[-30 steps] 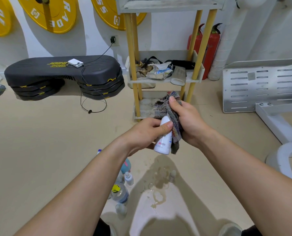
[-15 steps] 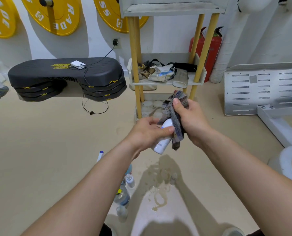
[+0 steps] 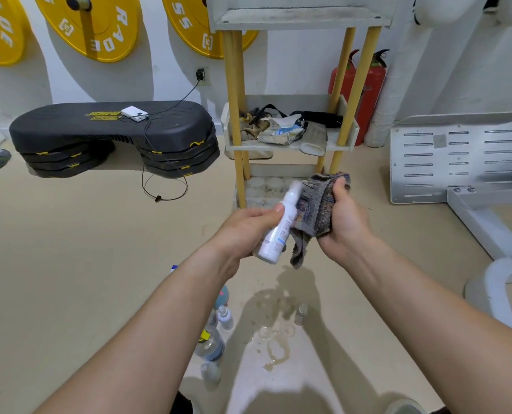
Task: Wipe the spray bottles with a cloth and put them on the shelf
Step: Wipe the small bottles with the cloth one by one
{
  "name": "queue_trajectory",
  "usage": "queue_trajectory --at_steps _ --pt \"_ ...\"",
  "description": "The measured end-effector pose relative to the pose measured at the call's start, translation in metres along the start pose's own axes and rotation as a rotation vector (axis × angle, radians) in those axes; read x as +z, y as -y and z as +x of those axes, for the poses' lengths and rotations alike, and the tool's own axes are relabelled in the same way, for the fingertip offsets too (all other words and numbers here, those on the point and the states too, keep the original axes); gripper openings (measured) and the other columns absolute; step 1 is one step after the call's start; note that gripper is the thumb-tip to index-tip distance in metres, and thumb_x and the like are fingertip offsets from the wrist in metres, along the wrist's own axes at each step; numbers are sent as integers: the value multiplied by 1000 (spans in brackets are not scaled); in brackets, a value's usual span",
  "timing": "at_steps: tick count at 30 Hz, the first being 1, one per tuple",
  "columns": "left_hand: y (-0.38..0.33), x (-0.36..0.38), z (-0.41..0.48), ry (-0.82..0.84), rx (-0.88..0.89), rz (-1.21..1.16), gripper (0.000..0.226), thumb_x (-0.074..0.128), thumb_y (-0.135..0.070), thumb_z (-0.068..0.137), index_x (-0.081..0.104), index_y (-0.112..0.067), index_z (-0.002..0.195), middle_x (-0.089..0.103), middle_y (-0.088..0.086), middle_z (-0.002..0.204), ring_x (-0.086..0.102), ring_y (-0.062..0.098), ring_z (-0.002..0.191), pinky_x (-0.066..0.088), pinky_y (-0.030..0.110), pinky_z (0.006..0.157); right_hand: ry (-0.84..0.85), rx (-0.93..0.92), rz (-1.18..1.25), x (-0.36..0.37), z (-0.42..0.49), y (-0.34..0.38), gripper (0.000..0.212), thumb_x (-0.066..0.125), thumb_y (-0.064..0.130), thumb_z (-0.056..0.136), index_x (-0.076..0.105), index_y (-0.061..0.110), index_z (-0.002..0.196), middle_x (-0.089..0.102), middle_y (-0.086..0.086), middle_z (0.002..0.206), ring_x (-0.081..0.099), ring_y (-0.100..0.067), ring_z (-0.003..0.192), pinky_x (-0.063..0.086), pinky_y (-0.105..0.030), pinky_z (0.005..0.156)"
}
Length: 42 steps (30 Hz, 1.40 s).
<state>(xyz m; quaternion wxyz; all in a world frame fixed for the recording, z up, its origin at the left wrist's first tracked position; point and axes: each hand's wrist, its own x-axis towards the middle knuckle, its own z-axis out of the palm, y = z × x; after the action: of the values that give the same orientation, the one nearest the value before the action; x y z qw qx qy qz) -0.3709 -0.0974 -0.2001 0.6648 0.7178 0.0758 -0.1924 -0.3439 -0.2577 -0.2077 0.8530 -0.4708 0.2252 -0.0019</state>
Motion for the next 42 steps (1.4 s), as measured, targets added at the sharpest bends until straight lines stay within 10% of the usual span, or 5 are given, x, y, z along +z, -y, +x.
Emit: queue_trajectory --at_steps 8,15,20,25,42 --pt "5 10 0 -174 160 -98 20 67 -24 97 74 -9 107 72 -3 77 67 11 64 51 20 56 215 -164 -383 16 -35 -28 25 44 33 108 63 17 106 76 -4 92 74 -16 79 58 -30 62" --pt "-5 3 6 -329 255 -197 30 71 -20 95 61 -3 117 74 9 92 69 10 64 61 43 70 129 35 -342 16 -43 -43 38 46 40 107 64 7 111 75 -18 104 72 -33 90 55 -56 90" --pt "1 6 6 -239 302 -91 23 73 -12 92 64 -8 113 68 15 108 72 25 90 64 42 70 55 119 -305 12 -36 -26 36 50 31 106 58 -3 118 70 -28 109 67 -38 82 54 -61 85" --pt "11 19 5 -344 370 65 32 77 -31 82 63 -20 109 70 0 105 74 24 89 62 45 82 -50 97 -373 6 -35 -25 26 54 25 105 63 2 96 66 -13 73 61 -26 47 59 -59 72" --pt "18 34 11 -353 290 -166 21 74 -14 89 64 -12 107 76 10 98 75 25 92 61 47 88 -110 -46 -335 -3 -30 -38 17 56 25 102 65 15 92 70 -10 89 66 -31 83 56 -50 87"
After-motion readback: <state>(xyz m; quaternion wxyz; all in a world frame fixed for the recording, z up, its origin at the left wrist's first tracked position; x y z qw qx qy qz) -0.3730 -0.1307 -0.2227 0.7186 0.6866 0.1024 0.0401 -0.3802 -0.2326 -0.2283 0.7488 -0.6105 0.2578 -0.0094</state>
